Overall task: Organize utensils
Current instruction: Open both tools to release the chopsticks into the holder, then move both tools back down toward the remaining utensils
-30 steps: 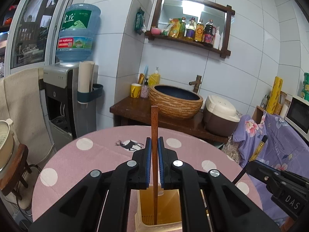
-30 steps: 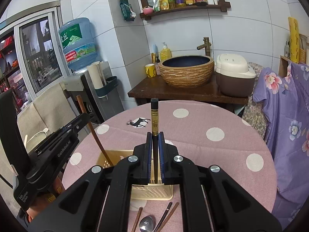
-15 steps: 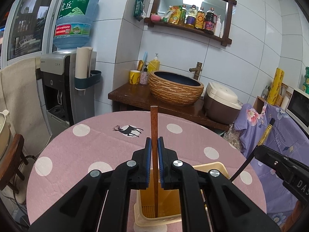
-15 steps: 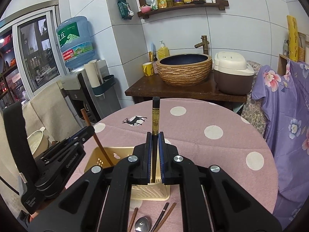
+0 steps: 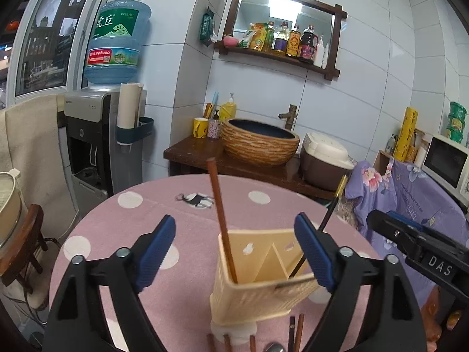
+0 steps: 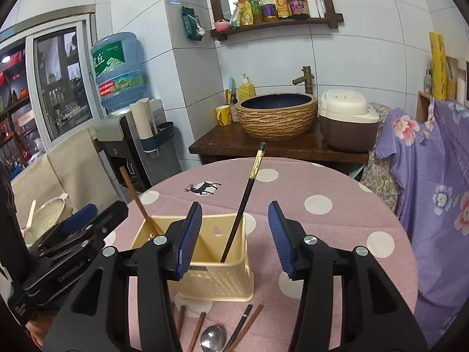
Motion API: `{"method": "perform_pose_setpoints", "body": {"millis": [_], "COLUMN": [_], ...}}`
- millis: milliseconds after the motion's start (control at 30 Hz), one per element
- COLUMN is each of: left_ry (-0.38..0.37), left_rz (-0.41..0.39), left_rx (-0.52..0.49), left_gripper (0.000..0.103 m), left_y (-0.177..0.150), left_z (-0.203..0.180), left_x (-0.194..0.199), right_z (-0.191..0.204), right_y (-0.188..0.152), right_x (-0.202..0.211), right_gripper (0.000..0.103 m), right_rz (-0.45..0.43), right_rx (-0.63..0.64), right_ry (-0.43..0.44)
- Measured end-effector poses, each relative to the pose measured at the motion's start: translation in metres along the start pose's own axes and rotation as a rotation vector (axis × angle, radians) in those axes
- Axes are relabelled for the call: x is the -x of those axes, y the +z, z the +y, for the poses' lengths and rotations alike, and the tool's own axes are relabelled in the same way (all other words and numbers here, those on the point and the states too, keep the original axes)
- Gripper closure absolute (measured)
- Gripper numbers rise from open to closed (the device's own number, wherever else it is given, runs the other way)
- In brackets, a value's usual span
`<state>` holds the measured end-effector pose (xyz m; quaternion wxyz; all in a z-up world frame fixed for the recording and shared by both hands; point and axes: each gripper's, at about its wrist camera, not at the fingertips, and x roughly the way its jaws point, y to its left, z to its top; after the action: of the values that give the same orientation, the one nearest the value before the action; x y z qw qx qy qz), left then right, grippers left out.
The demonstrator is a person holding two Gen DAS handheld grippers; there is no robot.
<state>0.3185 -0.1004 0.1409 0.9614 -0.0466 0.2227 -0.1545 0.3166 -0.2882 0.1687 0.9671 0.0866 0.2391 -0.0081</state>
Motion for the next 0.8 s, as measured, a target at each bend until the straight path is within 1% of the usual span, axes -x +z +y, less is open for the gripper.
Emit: {"method": "perform_pose_setpoints", "body": {"millis": [67, 167, 267, 333, 467, 600, 700, 800], "left_ry": [0.019, 0.026, 0.049, 0.078, 0.105, 0.131, 0.120, 0.114], "left_rz": [0.045, 0.112, 0.145, 0.166, 0.226, 0.263, 0.291, 0.314], "left_rx": [0.001, 0.034, 0.045, 0.038, 0.015, 0.004, 0.001, -0.016], "left_gripper": [0.015, 0.012, 0.011, 0.011, 0.011, 0.011, 0.015, 0.022], "left_y": [-0.009, -0.026, -0.048, -0.063, -0.090, -0.115, -0.131, -0.143], "left_z": [0.004, 0.018, 0.029, 0.035, 0.044, 0.050, 0.050, 0.047], "left_x": [0.002, 0.003, 0.008, 0.011, 0.013, 0.017, 0.020, 0.021], "right_z": [0.002, 0.004, 0.002, -0.002, -0.012, -0.024, -0.027, -0.029], "right_y": [-0.010, -0.029, -0.049, -0.066, -0.094, -0.122, -0.142, -0.157], "right_x": [0.006, 0.010, 0.012, 0.011, 0.004, -0.002, -0.005, -0.007], "right_gripper": [0.048, 0.045, 0.044, 0.044, 0.044, 0.043, 0.044, 0.044], "right_rz": [-0.002, 0.023, 0.059, 0.090, 0.166, 0.229, 0.265, 0.298], "right_rx": [0.018, 0.047, 0.065, 0.061, 0.040, 0.002, -0.008, -0.028], "right_ry": [-0.023, -0.052, -0.071, -0.082, -0.102, -0.106, -0.110, -0.103]}}
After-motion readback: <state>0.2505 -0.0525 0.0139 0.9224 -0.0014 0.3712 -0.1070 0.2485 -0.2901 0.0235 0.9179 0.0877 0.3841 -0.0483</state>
